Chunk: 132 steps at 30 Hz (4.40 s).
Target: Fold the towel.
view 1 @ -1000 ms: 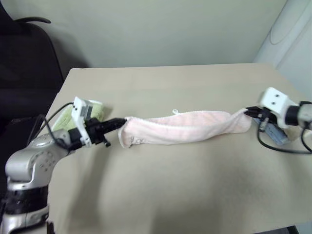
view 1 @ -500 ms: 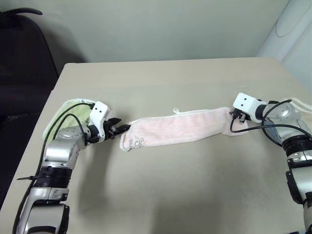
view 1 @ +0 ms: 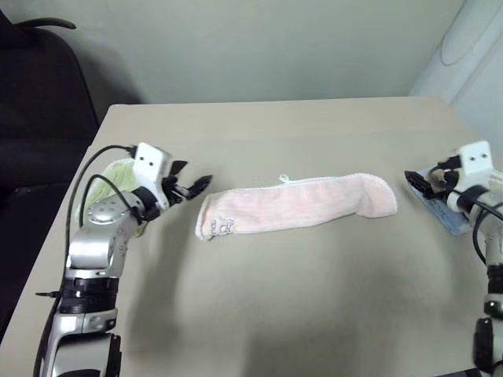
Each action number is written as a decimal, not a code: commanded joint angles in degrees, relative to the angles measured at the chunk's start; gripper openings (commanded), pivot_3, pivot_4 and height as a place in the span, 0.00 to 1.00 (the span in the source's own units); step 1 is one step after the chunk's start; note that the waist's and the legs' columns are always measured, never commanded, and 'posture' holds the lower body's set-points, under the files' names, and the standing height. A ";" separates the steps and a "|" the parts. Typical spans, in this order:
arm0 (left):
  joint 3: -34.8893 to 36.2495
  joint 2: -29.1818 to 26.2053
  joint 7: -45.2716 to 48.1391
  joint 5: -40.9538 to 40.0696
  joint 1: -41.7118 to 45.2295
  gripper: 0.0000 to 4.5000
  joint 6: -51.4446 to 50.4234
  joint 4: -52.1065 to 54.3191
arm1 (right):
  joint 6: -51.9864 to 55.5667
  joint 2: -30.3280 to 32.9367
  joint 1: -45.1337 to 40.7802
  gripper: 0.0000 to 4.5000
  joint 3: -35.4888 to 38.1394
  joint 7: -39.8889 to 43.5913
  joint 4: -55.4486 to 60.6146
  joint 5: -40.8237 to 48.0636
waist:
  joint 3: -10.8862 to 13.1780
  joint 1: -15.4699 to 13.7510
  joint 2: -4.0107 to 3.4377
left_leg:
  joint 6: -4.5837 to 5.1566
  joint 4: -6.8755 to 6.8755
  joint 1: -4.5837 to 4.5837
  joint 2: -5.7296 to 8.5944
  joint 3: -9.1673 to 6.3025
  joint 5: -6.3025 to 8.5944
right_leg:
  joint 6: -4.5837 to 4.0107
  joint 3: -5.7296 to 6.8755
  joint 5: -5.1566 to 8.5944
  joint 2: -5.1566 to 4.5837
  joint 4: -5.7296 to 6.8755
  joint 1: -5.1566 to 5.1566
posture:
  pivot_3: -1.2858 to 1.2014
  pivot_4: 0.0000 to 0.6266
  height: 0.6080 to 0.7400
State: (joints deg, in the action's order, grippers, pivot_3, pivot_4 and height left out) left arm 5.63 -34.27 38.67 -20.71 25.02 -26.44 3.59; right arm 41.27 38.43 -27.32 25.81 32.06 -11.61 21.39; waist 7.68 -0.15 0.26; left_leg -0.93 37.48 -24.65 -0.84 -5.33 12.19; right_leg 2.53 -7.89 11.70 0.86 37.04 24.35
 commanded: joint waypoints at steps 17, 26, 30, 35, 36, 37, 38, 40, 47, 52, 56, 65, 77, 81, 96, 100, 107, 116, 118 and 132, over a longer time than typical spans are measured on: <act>-16.82 -2.89 18.40 8.69 0.66 0.89 12.03 1.02 | 39.07 -22.67 -4.68 0.99 26.15 -25.13 10.11 18.53 | -0.04 0.75 -0.05 | 0.21 -0.04 0.13 0.04 -0.25 0.13 | 0.45 -0.01 -0.23 0.06 0.12 0.05 | 0.52 0.24 0.96; -16.08 -6.57 20.36 10.17 -4.85 0.89 12.78 2.27 | 22.44 -20.78 -11.88 0.91 23.61 -28.62 -9.24 14.92 | -0.21 1.24 0.07 | 0.22 -0.08 0.24 0.05 -0.28 0.15 | 0.43 -0.02 -0.24 0.04 0.10 -0.04 | 0.52 0.24 0.96; -15.00 -7.13 19.96 9.47 -6.74 0.89 11.58 2.75 | 20.46 -19.41 -12.15 0.61 22.71 -28.60 -11.09 16.11 | -0.23 0.90 0.10 | 0.22 -0.07 0.32 0.09 -0.31 0.16 | 0.02 0.03 -0.02 -0.05 0.03 0.01 | 0.52 0.24 0.96; -14.67 -8.35 20.00 9.98 -10.46 0.89 11.85 2.22 | 19.76 -16.98 -10.50 0.21 24.89 -29.59 -7.95 18.63 | -0.26 0.80 0.03 | 0.20 -0.12 0.05 0.11 -0.29 0.18 | 0.31 0.04 -0.20 -0.06 0.08 0.10 | 0.52 0.24 0.96; -14.50 -8.51 20.13 9.80 -11.00 0.89 11.70 2.48 | 19.68 -16.36 -10.25 0.14 25.07 -29.57 -7.19 19.13 | -0.27 0.74 0.03 | 0.20 -0.22 0.02 0.11 -0.29 0.18 | 0.34 0.05 -0.22 -0.06 0.07 0.16 | 0.52 0.24 0.96; -14.35 -8.59 20.24 9.67 -11.32 0.89 11.63 2.69 | 19.61 -16.00 -10.03 0.06 25.03 -29.66 -6.66 19.62 | -0.27 0.59 0.02 | 0.20 -0.28 0.03 0.10 -0.30 0.18 | 0.34 0.08 -0.21 -0.06 0.08 0.17 | 0.52 0.24 0.96; -14.15 -8.58 20.29 9.38 -11.60 0.89 11.36 3.01 | 19.51 -15.32 -9.75 0.01 24.67 -29.35 -5.91 19.90 | -0.28 0.50 0.00 | 0.20 -0.32 0.02 0.09 -0.30 0.18 | 0.33 0.11 -0.21 -0.06 0.08 0.18 | 0.52 0.24 0.96; -13.22 -8.25 20.50 7.70 -12.08 0.89 10.18 4.04 | 18.86 -13.28 -9.14 0.01 22.51 -27.94 -3.94 19.42 | -0.29 0.48 -0.05 | 0.20 -0.39 0.03 0.08 -0.30 0.18 | 0.31 0.11 -0.19 -0.06 0.08 0.21 | 0.52 0.24 0.96; -8.49 -8.39 23.53 -3.62 -13.76 0.89 1.62 11.29 | 10.51 -3.69 -5.41 0.01 -3.55 -14.47 10.48 9.68 | -0.26 0.61 -0.26 | 0.19 -0.39 -0.04 0.08 -0.29 0.16 | 0.32 0.09 -0.21 -0.05 0.13 0.30 | 0.52 0.24 0.96; -7.93 -8.67 23.83 -5.87 -15.47 0.89 -0.29 13.86 | -3.37 4.01 -3.12 0.01 -29.13 -3.48 18.24 -6.01 | -0.30 0.93 -0.29 | 0.18 -0.43 0.04 0.00 -0.30 0.17 | 0.33 0.11 -0.20 0.00 0.13 0.26 | 0.52 0.24 0.96; -6.84 -7.73 22.44 -7.79 -15.59 0.89 -1.52 15.50 | -12.21 5.57 -3.43 0.01 -44.30 2.69 19.61 -17.50 | -0.30 0.95 -0.29 | 0.18 -0.42 0.04 -0.06 -0.31 0.17 | 0.35 0.14 -0.22 0.04 0.13 0.26 | 0.52 0.24 0.96; 1.34 -4.87 14.77 -15.24 -14.15 0.89 -8.24 15.58 | -14.16 -2.51 -3.38 0.22 -47.68 5.65 15.86 -21.40 | -0.30 0.72 -0.28 | 0.17 -0.27 0.02 -0.05 -0.28 0.16 | 0.37 0.14 -0.27 0.01 0.10 0.19 | 0.52 0.24 0.96; 8.90 -0.08 0.90 -29.40 -16.54 0.89 -22.18 20.19 | -0.31 -4.44 -0.62 0.81 -22.86 9.10 27.18 1.17 | -0.36 0.55 -0.17 | -0.17 -0.30 0.25 -0.05 -0.10 -0.04 | -0.20 0.12 0.08 0.06 0.04 -0.09 | 0.52 0.24 0.96; 10.50 0.75 -4.12 -34.03 -18.36 0.89 -26.79 21.75 | -0.97 -4.70 -2.36 0.55 -21.88 6.27 20.12 -1.23 | -0.37 0.52 -0.16 | -0.17 -0.37 0.51 -0.04 -0.07 -0.04 | -0.26 0.07 0.18 0.08 0.05 -0.31 | 0.52 0.24 0.96; 13.81 2.74 -26.79 -50.92 -23.41 0.89 -37.88 24.89 | -23.08 -13.92 -8.89 0.01 -33.12 5.47 -14.99 -16.36 | -0.44 0.71 -0.08 | -0.21 -0.47 0.78 -0.18 -0.09 -0.01 | -0.39 0.13 0.19 0.15 0.16 -0.43 | 0.52 0.24 0.96; 14.18 5.12 -46.69 -67.62 -26.31 1.00 -37.67 20.93 | -24.60 -16.84 -8.92 0.00 -32.93 6.05 -15.06 -15.51 | -0.47 1.04 -0.05 | -0.47 -0.48 1.10 -0.21 -0.08 0.17 | -0.53 0.07 0.25 0.22 0.16 -0.71 | 0.52 0.24 0.96; 7.76 4.18 -70.19 -86.96 -26.94 1.00 -28.19 15.90 | -25.29 -19.44 -9.18 0.00 -32.37 5.42 -15.17 -16.22 | -0.46 1.08 -0.05 | -1.06 -0.51 1.89 -0.73 -0.09 0.59 | -0.99 0.04 0.51 0.97 0.16 -1.29 | 0.52 0.24 0.96; 5.33 6.61 -73.12 -84.31 -16.71 1.00 -22.54 5.10 | -24.96 -21.71 -8.00 0.00 -32.39 4.73 -13.57 -16.82 | -0.40 0.25 -0.15 | -1.14 -0.75 2.80 -0.82 -0.08 0.65 | -1.37 0.07 0.70 1.15 0.23 -1.72 | 0.52 0.24 0.96; 5.31 6.64 -71.64 -83.11 -15.56 1.00 -22.79 3.06 | -24.63 -21.92 -7.76 0.00 -32.39 4.57 -12.82 -16.84 | -0.41 0.24 -0.15 | -1.19 -0.75 2.79 -0.82 -0.07 0.67 | -1.38 0.07 0.71 1.16 0.23 -1.71 | 0.52 0.24 0.96; 9.32 5.76 -65.90 -82.19 -14.22 0.31 -23.80 -1.64 | -21.24 -21.80 -2.85 0.00 -32.15 3.84 -6.05 -16.60 | -0.40 0.32 -0.14 | -1.74 -1.26 2.74 -1.03 -0.18 0.84 | -1.90 -0.02 0.86 1.98 0.25 -1.58 | 0.52 0.24 0.96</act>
State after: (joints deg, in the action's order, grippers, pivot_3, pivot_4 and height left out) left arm 12.98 -27.96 -27.61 -103.18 11.13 -50.71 2.68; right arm 18.84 16.56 -31.41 -5.92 36.21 -18.66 4.75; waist 7.28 0.17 0.11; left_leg -2.71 36.18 -21.92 -1.87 -5.51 13.05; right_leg 0.62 -7.91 12.58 2.84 37.29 22.82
